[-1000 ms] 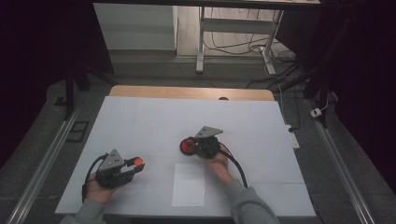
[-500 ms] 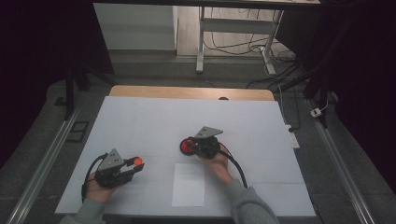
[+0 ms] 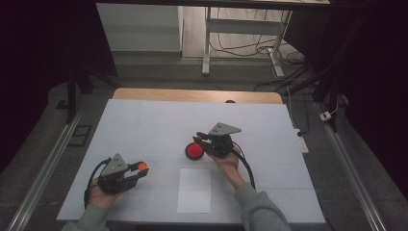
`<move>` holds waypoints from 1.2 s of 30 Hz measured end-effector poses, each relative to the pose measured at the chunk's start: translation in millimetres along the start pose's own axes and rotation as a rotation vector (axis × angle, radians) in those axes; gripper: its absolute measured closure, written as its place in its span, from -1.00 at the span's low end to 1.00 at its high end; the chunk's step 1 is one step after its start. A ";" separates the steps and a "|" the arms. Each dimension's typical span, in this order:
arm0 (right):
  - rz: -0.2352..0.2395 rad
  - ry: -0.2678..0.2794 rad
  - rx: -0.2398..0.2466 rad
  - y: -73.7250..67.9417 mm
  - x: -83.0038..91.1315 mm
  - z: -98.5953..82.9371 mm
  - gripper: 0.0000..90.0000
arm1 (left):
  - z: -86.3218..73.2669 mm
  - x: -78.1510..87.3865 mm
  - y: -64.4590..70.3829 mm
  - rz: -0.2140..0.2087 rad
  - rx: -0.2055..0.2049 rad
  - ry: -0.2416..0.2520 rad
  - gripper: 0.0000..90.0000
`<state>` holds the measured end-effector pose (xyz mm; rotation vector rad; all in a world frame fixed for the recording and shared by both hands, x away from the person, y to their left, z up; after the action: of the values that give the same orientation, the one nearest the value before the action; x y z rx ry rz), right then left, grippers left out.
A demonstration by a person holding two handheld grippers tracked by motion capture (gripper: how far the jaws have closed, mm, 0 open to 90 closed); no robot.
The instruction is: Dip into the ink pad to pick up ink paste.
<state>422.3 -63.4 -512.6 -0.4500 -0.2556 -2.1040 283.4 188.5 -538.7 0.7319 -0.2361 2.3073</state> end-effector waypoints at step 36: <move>0.025 -0.107 0.007 2.9 -28.7 -16.8 0.61 | -2.1 -0.5 -2.2 -0.001 0.006 -0.005 0.44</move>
<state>435.2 -48.9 -539.8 -0.5601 -0.3179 -2.0565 284.3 190.6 -540.8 0.7406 -0.2308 2.3066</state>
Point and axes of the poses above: each handheld gripper's, and its own axes: x roughly backward along the jaws, z roughly out of its top, y roughly to its right, the point moved 6 cm from there along -x, roughly forward along the jaws
